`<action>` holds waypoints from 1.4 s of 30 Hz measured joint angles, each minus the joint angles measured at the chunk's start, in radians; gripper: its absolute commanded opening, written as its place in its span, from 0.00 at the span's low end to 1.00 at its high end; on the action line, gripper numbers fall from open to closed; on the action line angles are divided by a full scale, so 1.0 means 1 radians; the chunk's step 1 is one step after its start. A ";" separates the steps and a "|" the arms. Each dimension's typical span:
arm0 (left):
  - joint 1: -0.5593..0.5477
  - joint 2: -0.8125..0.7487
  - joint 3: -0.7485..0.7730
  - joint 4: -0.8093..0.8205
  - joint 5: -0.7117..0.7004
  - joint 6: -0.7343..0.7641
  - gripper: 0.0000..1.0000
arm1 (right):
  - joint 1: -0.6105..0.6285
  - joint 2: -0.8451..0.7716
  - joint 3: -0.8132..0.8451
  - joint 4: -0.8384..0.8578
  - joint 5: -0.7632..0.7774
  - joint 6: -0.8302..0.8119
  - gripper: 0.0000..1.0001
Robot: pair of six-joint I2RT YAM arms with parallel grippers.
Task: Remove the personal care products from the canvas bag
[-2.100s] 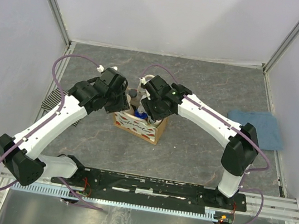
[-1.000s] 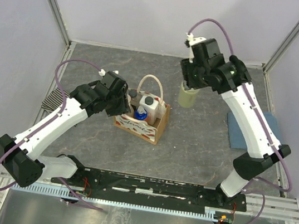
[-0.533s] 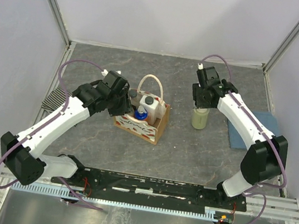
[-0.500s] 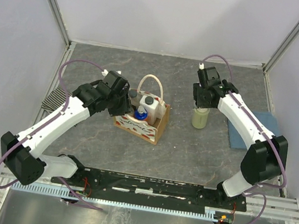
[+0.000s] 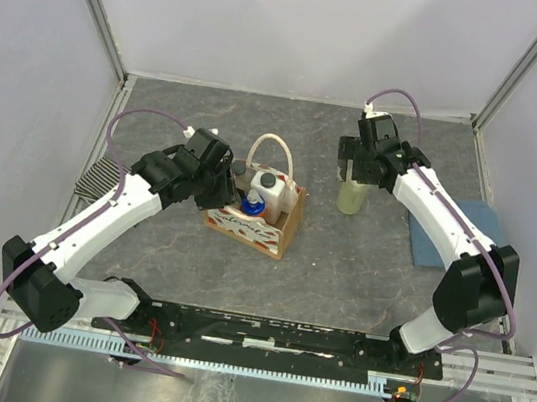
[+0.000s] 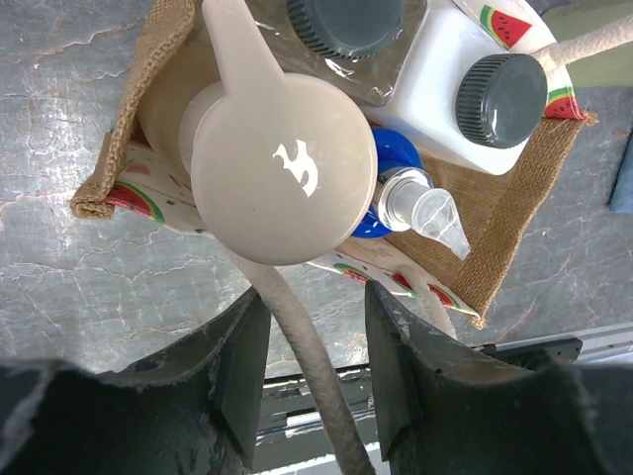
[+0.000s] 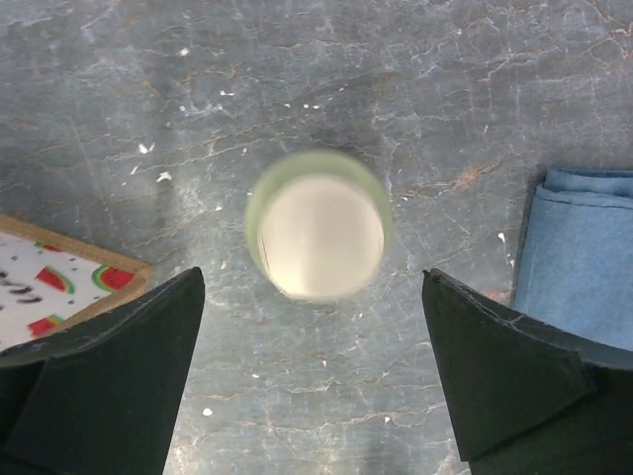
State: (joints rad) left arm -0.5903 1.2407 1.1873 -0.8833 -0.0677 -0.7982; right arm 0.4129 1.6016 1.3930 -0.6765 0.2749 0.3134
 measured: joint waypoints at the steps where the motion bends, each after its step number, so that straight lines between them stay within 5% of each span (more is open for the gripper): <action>1: 0.000 0.000 0.000 0.000 0.000 0.000 0.39 | 0.006 -0.004 0.006 -0.009 -0.007 0.002 0.90; 5: 0.000 0.000 -0.002 0.000 0.002 -0.001 0.18 | 0.100 -0.050 0.066 -0.066 -0.049 0.007 0.78; 8: 0.000 -0.009 -0.016 0.004 0.007 -0.001 0.13 | 0.215 -0.064 0.167 -0.081 -0.106 0.003 0.75; 12: 0.000 -0.022 -0.033 0.009 0.019 -0.002 0.13 | 0.320 -0.051 0.263 -0.073 -0.217 -0.023 0.74; 23: 0.000 -0.044 -0.065 0.026 0.026 -0.017 0.13 | 0.326 0.151 0.281 -0.085 -0.410 -0.164 0.74; 42: 0.000 -0.077 -0.090 0.025 0.027 -0.034 0.16 | 0.326 0.303 0.323 -0.057 -0.489 -0.304 0.62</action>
State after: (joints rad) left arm -0.5907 1.1641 1.0977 -0.8585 -0.0410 -0.8326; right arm 0.7387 1.9049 1.7157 -0.7334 -0.2142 0.0097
